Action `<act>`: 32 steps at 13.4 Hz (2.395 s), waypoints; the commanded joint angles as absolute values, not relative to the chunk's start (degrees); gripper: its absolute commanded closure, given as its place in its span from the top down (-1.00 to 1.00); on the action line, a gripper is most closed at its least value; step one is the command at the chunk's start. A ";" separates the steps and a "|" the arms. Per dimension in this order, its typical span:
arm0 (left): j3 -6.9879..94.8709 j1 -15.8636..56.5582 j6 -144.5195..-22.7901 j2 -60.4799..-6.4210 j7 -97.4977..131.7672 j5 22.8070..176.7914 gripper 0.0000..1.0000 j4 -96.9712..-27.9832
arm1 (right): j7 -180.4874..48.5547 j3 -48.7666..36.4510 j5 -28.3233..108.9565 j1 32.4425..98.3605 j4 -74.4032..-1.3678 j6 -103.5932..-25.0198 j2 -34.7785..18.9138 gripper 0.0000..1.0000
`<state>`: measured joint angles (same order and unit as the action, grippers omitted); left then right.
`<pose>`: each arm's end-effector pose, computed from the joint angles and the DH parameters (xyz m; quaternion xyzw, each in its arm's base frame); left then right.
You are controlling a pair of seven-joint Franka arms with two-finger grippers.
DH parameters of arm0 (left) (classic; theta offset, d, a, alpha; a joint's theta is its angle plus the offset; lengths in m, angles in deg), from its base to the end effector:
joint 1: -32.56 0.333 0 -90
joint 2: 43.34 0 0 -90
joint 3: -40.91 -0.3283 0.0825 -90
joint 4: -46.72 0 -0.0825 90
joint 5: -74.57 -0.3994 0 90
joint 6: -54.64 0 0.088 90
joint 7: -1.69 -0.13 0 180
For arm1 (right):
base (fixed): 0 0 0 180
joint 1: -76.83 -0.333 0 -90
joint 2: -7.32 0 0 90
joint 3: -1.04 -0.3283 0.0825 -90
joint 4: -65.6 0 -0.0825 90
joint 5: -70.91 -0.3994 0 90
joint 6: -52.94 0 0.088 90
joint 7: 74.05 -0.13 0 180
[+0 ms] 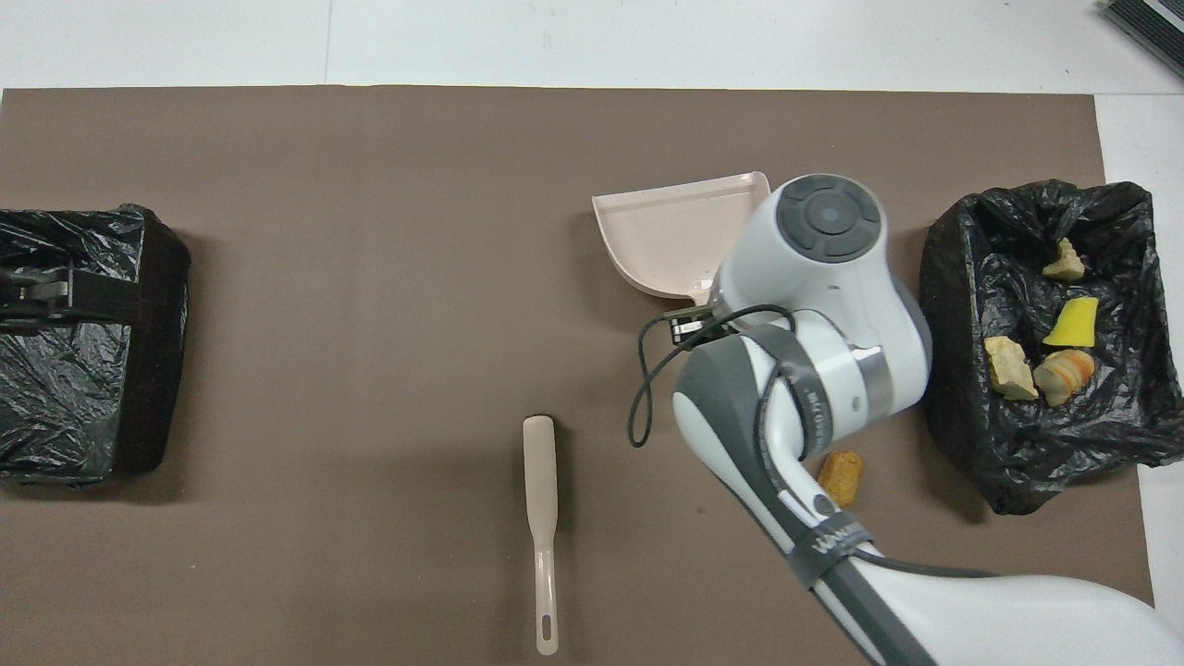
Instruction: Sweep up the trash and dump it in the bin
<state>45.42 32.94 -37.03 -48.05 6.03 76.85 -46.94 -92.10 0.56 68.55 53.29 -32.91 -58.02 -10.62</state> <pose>0.5453 -0.0462 0.6310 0.9996 0.0020 0.0223 0.0184 0.5916 0.2673 0.3782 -0.9977 -0.0436 0.0519 0.0016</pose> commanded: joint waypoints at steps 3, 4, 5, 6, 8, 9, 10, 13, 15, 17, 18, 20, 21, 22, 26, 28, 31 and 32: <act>46.80 33.62 -32.37 -49.39 5.21 76.51 1.00 -45.38 | -107.51 0.69 66.16 45.38 -16.52 -58.94 -25.70 -1.00; 46.72 33.62 -32.46 -49.57 5.12 76.51 1.00 -45.56 | -110.06 0.69 66.16 44.14 -13.79 -59.21 -28.25 -1.00; 46.63 33.62 -32.46 -49.58 5.03 76.51 1.00 -45.65 | -111.39 0.69 66.25 43.44 -12.28 -59.21 -29.32 -1.00; 46.63 33.62 -32.55 -49.58 5.03 76.51 1.00 -45.74 | -111.49 0.69 66.25 43.25 -12.27 -59.21 -29.33 -1.00; 46.54 33.62 -34.56 -49.58 5.21 76.51 1.00 -45.83 | -110.36 0.69 67.21 42.99 -12.79 -59.30 -28.80 0.99; 46.54 33.62 -34.66 -49.58 5.21 76.51 1.00 -45.83 | -109.31 0.69 67.21 42.90 -12.80 -59.21 -28.71 1.00; 46.54 33.71 -34.74 -49.58 5.12 76.51 1.00 -45.83 | -107.73 0.69 67.13 42.90 -13.06 -59.12 -28.28 1.00; 46.54 33.71 -34.74 -49.84 5.21 76.60 1.00 -46.09 | -104.55 0.60 66.87 42.64 -20.32 -57.72 -21.62 1.00; 46.54 33.79 -34.74 -50.01 5.21 76.51 1.00 -46.44 | -105.69 -0.27 66.07 40.89 -26.83 -58.06 -17.57 1.00; 46.28 33.62 -34.74 -50.01 5.56 76.60 1.00 -46.53 | -110.85 -0.45 66.07 37.91 -30.10 -58.59 -15.28 1.00; 46.28 33.62 -34.74 -50.01 5.73 76.60 1.00 -46.53 | -112.36 -0.45 66.07 36.06 -31.15 -58.59 -14.40 1.00; 45.93 33.44 -34.92 -50.45 5.21 76.60 1.00 -47.23 | -114.82 -0.45 65.99 33.33 -33.96 -58.68 -12.20 1.00; 45.84 33.53 -35.09 -50.54 5.21 76.60 1.00 -47.32 | -116.49 -0.45 65.90 32.02 -35.89 -58.68 -11.06 1.00; 45.84 33.70 -35.70 -50.54 5.29 76.60 1.00 -47.32 | -117.37 -0.63 65.72 31.57 -38.69 -58.68 -9.39 1.00; 45.92 33.71 -35.88 -51.24 5.91 76.60 1.00 -48.81 | -118.43 -0.63 56.51 27.19 -50.90 -63.49 -2.98 0.86; 45.92 33.79 -35.80 -51.51 5.74 76.60 1.00 -49.34 | -119.05 -0.63 55.09 26.55 -54.97 -67.46 -1.47 0.70; 45.92 33.79 -35.97 -51.51 5.73 76.60 1.00 -49.34 | -120.54 -0.63 55.00 26.73 -55.86 -68.52 -1.38 0.40; 45.92 33.79 -35.97 -51.51 5.73 76.60 1.00 -49.34 | -120.72 -0.63 55.00 26.82 -55.86 -68.52 -1.29 0.23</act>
